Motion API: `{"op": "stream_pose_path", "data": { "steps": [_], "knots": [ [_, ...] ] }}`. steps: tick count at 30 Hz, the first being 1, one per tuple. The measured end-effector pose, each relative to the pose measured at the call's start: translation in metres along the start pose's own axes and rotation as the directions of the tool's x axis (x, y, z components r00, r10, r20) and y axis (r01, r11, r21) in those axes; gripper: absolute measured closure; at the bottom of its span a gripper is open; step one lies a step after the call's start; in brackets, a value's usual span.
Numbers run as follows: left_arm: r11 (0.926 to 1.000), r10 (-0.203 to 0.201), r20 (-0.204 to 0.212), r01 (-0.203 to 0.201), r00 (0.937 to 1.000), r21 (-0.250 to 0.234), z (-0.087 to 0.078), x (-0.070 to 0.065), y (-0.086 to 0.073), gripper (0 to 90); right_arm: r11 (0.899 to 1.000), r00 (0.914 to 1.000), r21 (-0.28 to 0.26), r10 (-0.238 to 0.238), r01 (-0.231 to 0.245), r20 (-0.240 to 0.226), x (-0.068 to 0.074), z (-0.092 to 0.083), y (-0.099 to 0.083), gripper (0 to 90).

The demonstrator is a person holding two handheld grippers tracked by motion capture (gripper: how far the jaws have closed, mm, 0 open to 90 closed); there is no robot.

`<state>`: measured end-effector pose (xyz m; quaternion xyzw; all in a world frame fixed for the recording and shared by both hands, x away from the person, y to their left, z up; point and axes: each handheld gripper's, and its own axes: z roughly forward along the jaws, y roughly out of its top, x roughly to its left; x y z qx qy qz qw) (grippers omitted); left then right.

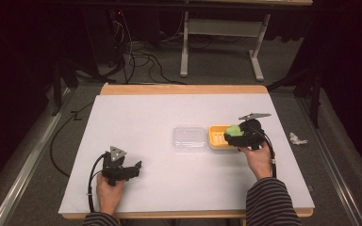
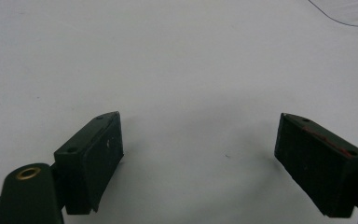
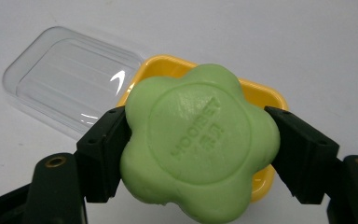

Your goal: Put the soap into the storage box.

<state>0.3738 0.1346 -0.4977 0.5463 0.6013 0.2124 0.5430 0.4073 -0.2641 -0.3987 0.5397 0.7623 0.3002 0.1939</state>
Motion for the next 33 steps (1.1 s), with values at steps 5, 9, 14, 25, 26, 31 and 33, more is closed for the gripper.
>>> {"op": "stream_pose_path", "data": {
  "steps": [5,9,14,25,26,31,33],
  "knots": [
    [1.0,-0.001,0.001,0.001,1.0,0.001,0.0,0.0,0.0,15.9,1.0,0.9998,-0.001,0.018,-0.018,0.005,-0.002,0.007,0.001,27.1],
    [1.0,-0.002,-0.001,0.002,1.0,0.001,0.0,0.0,0.0,15.8,1.0,0.9995,0.019,0.005,-0.005,0.03,0.0,0.013,0.002,27.1],
    [1.0,0.001,0.001,-0.001,1.0,0.004,0.0,0.001,0.0,15.8,1.0,0.9992,0.026,0.012,-0.013,0.038,-0.001,0.019,0.003,27.1],
    [1.0,-0.001,0.002,0.001,1.0,0.002,0.0,0.0,0.0,15.9,0.999,0.9983,0.039,0.032,-0.034,0.049,-0.003,0.03,0.007,27.0],
    [1.0,-0.002,0.002,0.002,1.0,0.003,0.0,0.0,0.0,15.9,0.998,0.9984,0.045,0.031,-0.033,0.047,-0.004,0.031,0.008,27.0],
    [1.0,-0.003,0.0,0.003,1.0,0.002,0.0,0.0,0.0,15.9,0.998,0.9986,0.055,0.023,-0.026,0.048,-0.003,0.036,0.012,27.0],
    [1.0,-0.002,0.0,0.002,1.0,0.002,0.0,0.0,0.0,15.9,0.998,0.9988,0.062,0.023,-0.026,0.043,-0.002,0.038,0.013,27.0]
  ]
}}
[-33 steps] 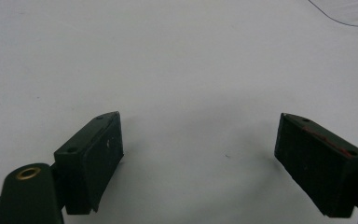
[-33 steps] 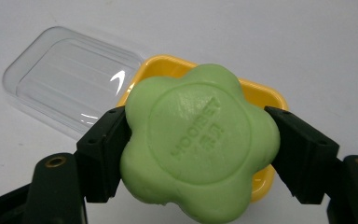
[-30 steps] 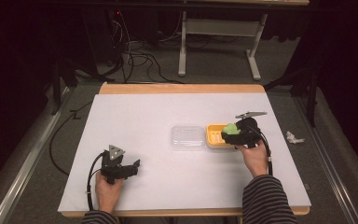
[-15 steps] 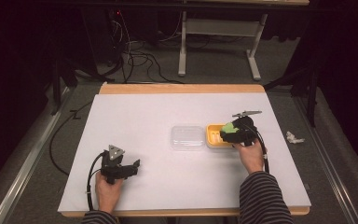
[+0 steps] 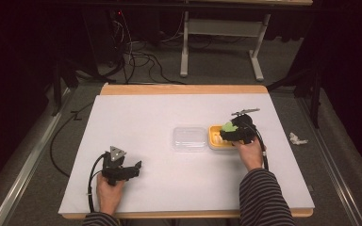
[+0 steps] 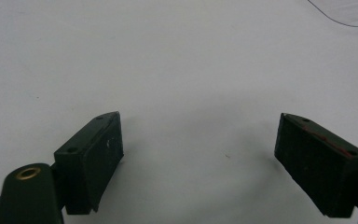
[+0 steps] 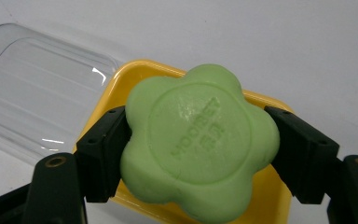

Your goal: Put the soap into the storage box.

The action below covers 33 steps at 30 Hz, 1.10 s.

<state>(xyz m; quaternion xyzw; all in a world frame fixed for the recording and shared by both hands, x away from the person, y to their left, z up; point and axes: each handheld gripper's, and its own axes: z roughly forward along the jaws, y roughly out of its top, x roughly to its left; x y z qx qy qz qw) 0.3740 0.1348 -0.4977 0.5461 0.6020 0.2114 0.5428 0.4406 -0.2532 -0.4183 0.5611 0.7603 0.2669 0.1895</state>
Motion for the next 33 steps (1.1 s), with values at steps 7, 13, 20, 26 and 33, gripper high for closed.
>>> {"op": "stream_pose_path", "data": {
  "steps": [7,13,20,26,33],
  "knots": [
    [1.0,-0.001,-0.001,0.001,1.0,0.001,0.0,0.0,0.0,15.9,0.999,1.0,0.037,-0.004,0.004,0.001,0.002,0.009,0.002,27.0],
    [1.0,0.007,0.0,-0.007,1.0,0.006,-0.001,0.001,0.0,15.9,0.998,0.9999,0.055,0.017,-0.017,0.005,0.0,0.014,0.002,26.9],
    [1.0,-0.003,0.002,0.003,1.0,-0.007,-0.001,0.001,0.001,15.8,0.997,0.9994,0.069,0.034,-0.034,-0.001,0.0,0.016,0.002,26.9],
    [0.9999,-0.006,0.003,0.006,1.0,-0.01,-0.001,0.001,0.001,15.8,0.996,0.9993,0.077,0.037,-0.037,0.004,0.0,0.02,0.003,26.8],
    [0.9998,-0.011,0.002,0.011,0.9999,-0.015,-0.001,0.001,0.001,15.8,0.997,0.999,0.067,0.044,-0.044,0.006,0.001,0.021,0.003,28.9]
  ]
}}
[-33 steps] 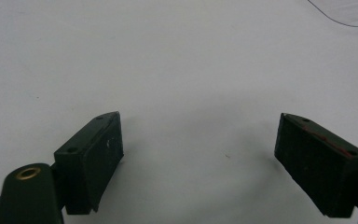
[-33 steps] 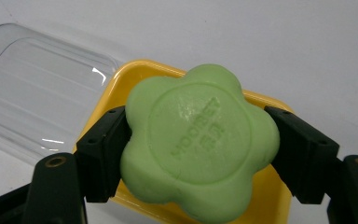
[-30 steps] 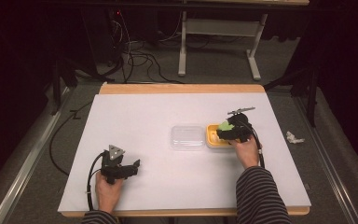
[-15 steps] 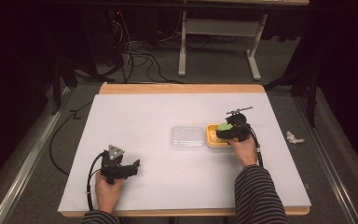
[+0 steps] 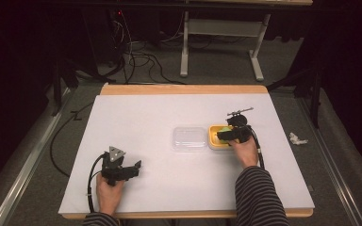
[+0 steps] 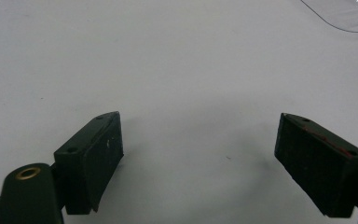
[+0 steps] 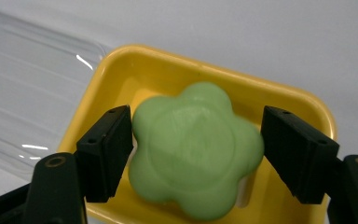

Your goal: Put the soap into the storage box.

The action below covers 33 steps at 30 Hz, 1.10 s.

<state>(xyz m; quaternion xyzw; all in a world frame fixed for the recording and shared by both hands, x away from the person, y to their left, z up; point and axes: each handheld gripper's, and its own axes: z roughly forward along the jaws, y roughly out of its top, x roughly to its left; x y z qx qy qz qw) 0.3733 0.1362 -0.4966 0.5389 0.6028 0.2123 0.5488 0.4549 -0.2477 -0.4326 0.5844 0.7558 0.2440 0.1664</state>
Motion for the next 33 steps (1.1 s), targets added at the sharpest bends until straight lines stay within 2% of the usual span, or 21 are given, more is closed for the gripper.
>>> {"op": "stream_pose_path", "data": {
  "steps": [2,7,13,16,24,33],
  "knots": [
    [1.0,0.001,0.001,-0.001,1.0,0.003,0.0,0.0,0.0,15.8,1.0,1.0,-0.027,0.008,-0.008,0.004,-0.001,-0.005,0.001,32.1],
    [1.0,0.0,0.002,0.0,1.0,0.001,0.0,0.0,0.0,15.8,0.998,0.9999,-0.059,0.012,-0.012,-0.008,-0.001,-0.015,-0.001,30.6],
    [1.0,-0.001,0.003,0.001,1.0,0.001,0.0,0.0,0.0,15.8,0.995,0.9999,-0.104,0.011,-0.011,0.007,-0.001,-0.024,-0.004,31.3],
    [1.0,0.0,0.003,0.0,1.0,0.001,0.0,0.0,0.0,15.9,0.991,0.9997,-0.135,0.019,-0.017,0.015,-0.002,-0.03,-0.008,32.4],
    [1.0,0.001,0.003,-0.001,1.0,-0.001,0.0,0.0,0.0,15.8,0.984,0.9998,-0.176,0.014,-0.011,0.015,-0.004,-0.046,-0.013,32.8],
    [1.0,0.007,0.002,-0.007,1.0,-0.002,0.0,0.0,0.0,15.8,0.972,0.9992,-0.233,0.026,-0.019,0.029,-0.008,-0.063,-0.026,34.4]
  ]
}}
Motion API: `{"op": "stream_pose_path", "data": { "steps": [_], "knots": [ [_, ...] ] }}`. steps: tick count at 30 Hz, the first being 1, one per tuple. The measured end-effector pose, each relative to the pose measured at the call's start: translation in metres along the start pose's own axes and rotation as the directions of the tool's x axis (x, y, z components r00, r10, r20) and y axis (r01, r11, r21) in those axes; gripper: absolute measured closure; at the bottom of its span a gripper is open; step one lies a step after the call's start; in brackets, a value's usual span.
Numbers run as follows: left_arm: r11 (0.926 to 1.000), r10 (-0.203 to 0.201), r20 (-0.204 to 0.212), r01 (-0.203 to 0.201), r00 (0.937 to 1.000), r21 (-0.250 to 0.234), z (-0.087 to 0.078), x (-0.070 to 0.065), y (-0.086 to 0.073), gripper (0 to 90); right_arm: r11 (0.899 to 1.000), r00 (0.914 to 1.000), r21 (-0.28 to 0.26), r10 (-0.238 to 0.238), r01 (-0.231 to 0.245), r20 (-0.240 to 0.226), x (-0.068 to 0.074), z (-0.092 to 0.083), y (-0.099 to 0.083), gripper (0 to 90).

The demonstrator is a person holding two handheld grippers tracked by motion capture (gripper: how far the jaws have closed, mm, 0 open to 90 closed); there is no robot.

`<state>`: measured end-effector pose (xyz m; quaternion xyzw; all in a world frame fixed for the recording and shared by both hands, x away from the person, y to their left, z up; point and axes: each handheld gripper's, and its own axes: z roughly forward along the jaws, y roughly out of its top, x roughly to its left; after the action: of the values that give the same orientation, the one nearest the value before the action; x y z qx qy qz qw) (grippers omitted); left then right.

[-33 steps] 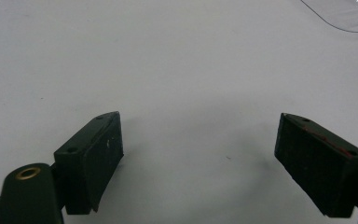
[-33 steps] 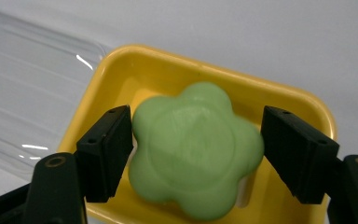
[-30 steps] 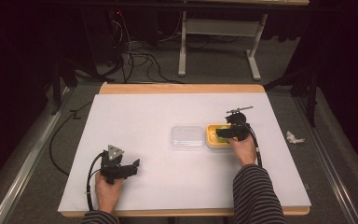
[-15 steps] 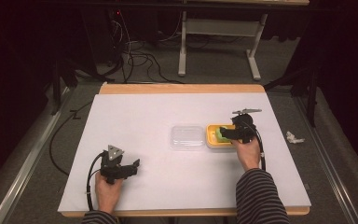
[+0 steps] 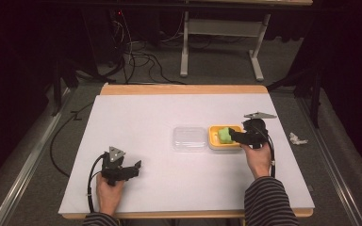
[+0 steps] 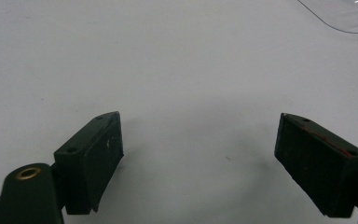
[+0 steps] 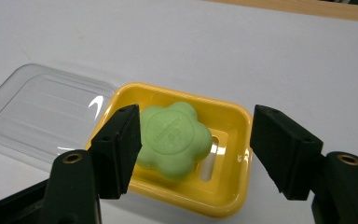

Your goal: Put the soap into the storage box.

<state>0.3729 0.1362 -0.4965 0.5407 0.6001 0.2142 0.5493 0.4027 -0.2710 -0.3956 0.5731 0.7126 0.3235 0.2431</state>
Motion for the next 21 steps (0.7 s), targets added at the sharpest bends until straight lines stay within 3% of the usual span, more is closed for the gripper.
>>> {"op": "stream_pose_path", "data": {
  "steps": [21],
  "knots": [
    [0.9998,0.017,-0.001,-0.017,0.9998,0.009,0.001,-0.001,-0.002,15.9,0.998,0.9997,-0.056,0.022,-0.022,0.008,-0.016,-0.027,-0.015,31.9]
  ]
}}
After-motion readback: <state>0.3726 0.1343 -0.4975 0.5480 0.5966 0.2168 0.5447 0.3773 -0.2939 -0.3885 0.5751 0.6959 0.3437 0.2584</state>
